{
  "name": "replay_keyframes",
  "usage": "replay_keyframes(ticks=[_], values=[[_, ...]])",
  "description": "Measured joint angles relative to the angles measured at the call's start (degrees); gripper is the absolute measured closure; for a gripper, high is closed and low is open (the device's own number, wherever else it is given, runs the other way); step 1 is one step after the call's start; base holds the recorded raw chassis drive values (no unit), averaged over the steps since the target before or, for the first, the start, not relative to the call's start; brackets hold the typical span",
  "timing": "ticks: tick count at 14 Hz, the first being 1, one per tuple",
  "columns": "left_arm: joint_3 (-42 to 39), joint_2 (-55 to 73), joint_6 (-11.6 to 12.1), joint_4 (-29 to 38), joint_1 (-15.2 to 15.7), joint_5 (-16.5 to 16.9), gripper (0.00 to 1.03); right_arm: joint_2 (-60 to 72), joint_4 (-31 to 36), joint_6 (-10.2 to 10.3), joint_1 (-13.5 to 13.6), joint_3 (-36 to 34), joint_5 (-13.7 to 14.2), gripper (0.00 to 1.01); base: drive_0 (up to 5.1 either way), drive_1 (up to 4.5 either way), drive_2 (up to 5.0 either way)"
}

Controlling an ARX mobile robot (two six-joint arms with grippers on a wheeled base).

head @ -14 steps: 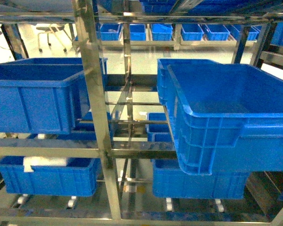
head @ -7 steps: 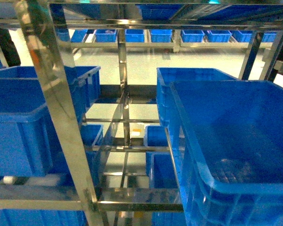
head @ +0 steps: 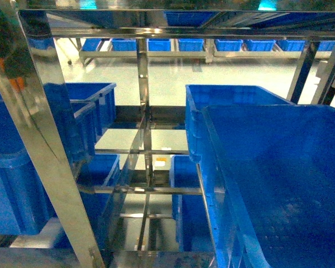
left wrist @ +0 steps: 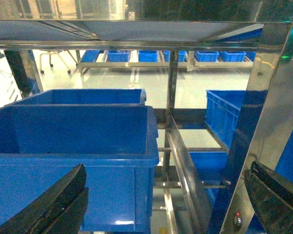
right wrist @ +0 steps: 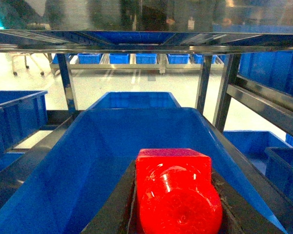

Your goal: Pick red block from blue box to shelf

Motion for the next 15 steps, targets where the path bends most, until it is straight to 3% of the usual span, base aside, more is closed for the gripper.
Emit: replay_keyframes(ticks=[15], values=[[0.00, 0.00, -0.02, 0.00, 0.00, -0.02, 0.05, 0.00, 0.02, 0.00, 0.00, 0.00, 0.00, 0.73, 0.0, 0.00, 0.0]])
